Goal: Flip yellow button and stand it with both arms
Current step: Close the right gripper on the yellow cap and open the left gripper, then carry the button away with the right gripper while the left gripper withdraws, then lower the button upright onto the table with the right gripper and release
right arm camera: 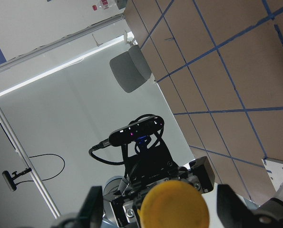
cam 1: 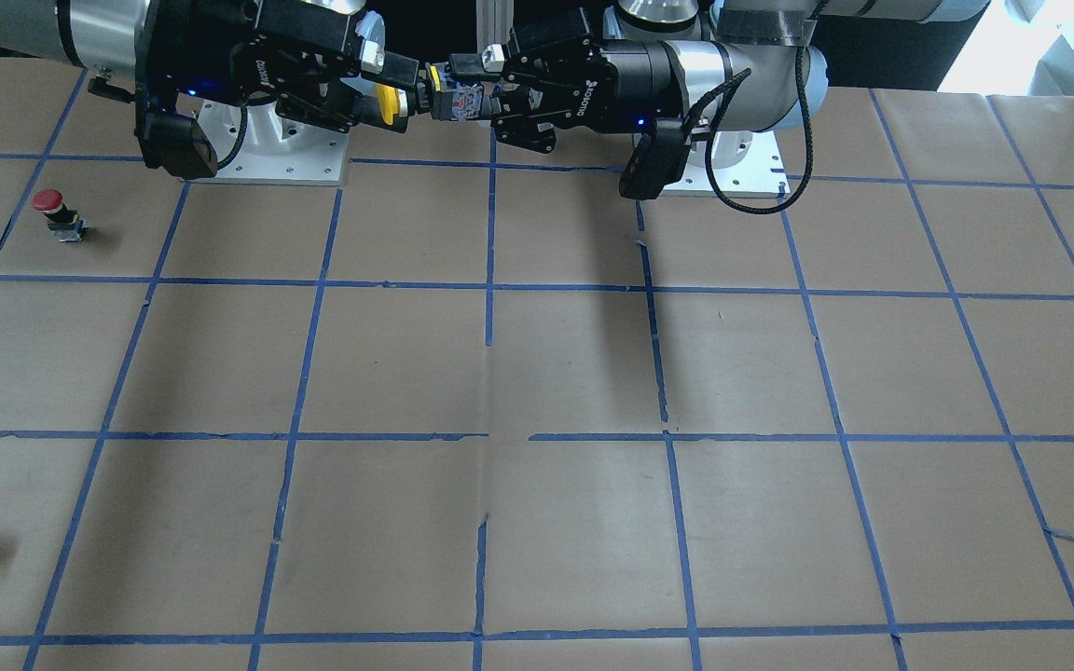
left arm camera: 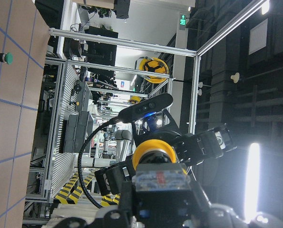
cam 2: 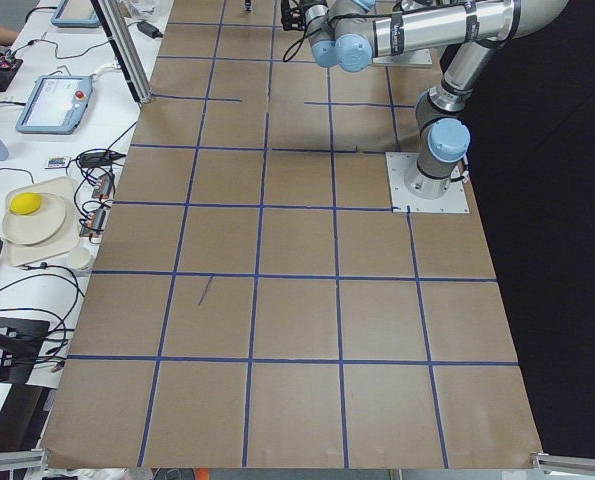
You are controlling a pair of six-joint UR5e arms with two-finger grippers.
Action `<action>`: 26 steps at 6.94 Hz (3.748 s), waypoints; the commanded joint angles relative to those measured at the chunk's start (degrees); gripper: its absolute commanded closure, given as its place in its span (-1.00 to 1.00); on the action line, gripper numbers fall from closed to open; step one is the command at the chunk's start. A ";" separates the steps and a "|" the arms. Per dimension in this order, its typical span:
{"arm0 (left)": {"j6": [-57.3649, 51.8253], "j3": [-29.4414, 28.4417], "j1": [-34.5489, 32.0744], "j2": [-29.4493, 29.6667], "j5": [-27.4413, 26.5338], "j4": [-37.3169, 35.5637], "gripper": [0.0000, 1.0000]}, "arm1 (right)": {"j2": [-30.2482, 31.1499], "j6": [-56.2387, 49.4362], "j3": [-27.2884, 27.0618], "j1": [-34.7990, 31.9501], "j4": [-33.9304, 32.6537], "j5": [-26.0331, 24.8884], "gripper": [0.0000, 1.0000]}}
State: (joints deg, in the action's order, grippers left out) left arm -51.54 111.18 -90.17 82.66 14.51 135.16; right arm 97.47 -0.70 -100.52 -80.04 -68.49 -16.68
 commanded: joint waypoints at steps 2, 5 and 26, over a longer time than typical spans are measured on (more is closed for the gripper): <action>-0.40 0.00 -0.09 -0.31 -0.62 0.10 0.52 | -0.09 -0.27 -0.02 0.15 -0.24 -0.37 0.46; 3.62 0.09 0.08 -1.45 -2.81 0.10 -0.54 | -0.09 0.00 -0.02 0.15 -0.07 -0.46 0.47; 56.07 -19.24 0.72 8.82 -104.68 -49.55 -0.84 | -15.55 -15.54 -29.29 36.00 -91.02 -68.87 0.74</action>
State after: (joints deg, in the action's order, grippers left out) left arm -0.38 92.94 -87.52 90.29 -90.10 85.80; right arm 83.85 -13.63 -128.84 -45.25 -155.44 -88.57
